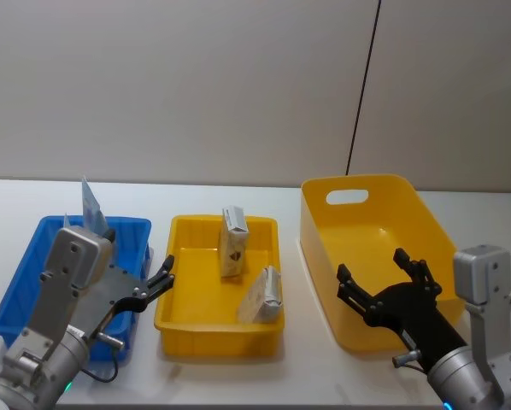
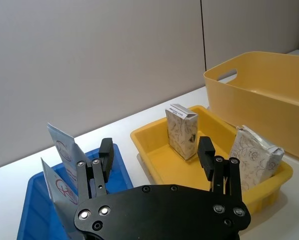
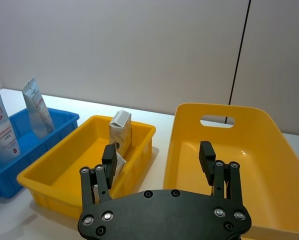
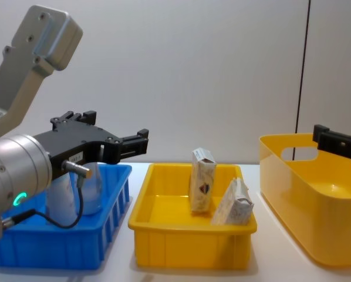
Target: Bimanual collaborative sorting of washing and personal care products
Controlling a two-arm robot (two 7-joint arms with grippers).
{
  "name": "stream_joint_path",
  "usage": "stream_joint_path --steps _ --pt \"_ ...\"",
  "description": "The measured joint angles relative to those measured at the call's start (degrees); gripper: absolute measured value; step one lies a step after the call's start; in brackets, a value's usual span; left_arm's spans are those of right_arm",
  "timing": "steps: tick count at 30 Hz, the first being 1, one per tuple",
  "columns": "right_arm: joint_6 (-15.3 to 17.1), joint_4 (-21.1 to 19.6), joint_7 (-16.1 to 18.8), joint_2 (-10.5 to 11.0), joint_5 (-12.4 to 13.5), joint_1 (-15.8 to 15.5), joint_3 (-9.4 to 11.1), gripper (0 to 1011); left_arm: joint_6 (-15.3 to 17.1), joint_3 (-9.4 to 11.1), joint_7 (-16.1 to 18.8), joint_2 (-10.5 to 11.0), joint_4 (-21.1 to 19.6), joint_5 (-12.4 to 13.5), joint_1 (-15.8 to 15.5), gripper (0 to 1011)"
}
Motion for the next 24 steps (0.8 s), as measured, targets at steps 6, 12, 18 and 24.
stream_joint_path --steps 6,12,18,24 --pt "0.0 0.0 0.0 0.0 0.0 0.0 0.0 1004 0.0 0.0 0.0 0.0 0.0 0.0 0.0 1001" --pt "0.0 0.0 0.0 0.0 0.0 0.0 0.0 1004 0.0 0.0 0.0 0.0 0.0 0.0 0.0 1001" --pt "0.0 0.0 0.0 0.0 0.0 0.0 0.0 1004 0.0 0.0 0.0 0.0 0.0 0.0 0.0 1001" --pt "0.0 0.0 0.0 0.0 0.0 0.0 0.0 1004 0.0 0.0 0.0 0.0 0.0 0.0 0.0 1001"
